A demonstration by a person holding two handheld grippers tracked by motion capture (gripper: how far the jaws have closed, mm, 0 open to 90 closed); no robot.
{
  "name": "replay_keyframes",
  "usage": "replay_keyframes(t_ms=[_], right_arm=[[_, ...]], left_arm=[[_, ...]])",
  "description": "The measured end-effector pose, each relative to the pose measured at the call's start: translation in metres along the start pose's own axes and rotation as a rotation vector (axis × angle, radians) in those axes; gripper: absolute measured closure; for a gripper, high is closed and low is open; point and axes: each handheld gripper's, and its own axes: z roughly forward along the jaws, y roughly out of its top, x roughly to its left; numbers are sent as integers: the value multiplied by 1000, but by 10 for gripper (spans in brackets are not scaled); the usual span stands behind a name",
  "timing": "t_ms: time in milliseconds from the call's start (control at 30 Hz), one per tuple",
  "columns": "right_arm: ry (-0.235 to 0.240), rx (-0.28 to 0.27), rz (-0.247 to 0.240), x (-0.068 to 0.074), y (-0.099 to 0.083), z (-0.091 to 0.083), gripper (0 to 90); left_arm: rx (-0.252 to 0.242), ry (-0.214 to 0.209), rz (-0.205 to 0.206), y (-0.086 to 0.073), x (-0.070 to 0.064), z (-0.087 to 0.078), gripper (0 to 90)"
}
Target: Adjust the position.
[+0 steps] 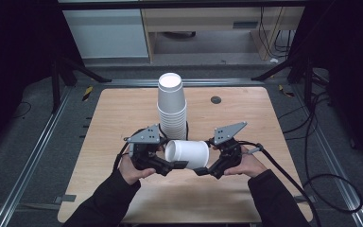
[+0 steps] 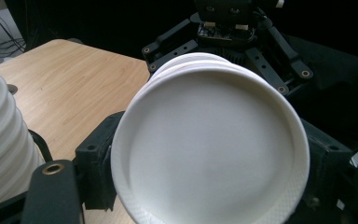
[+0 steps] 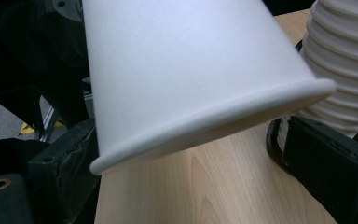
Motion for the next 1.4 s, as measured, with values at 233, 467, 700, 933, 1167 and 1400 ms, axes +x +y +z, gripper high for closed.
replay_keyframes(t_ms=[233,467,700,933,1167,1400], right_arm=[[2,-25,1,0,1,-2,52],[37,-46,-3,1,-1,4,59],[66,-43,4,-1,-3,9,77],[68,-29,-8,-1,-4,8,97],[69,-23,-8,-2,-4,8,94],[71,-5,-7,-2,-5,9,99]], left_arm=[[-1,-18,-7,-1,0,1,223],[1,-31,-1,-1,-3,7,223],[-11,-38,3,-3,-3,7,224],[-1,-44,1,-4,-2,8,230],[14,-44,-2,-4,-2,8,233],[27,-49,-8,-5,0,9,234]])
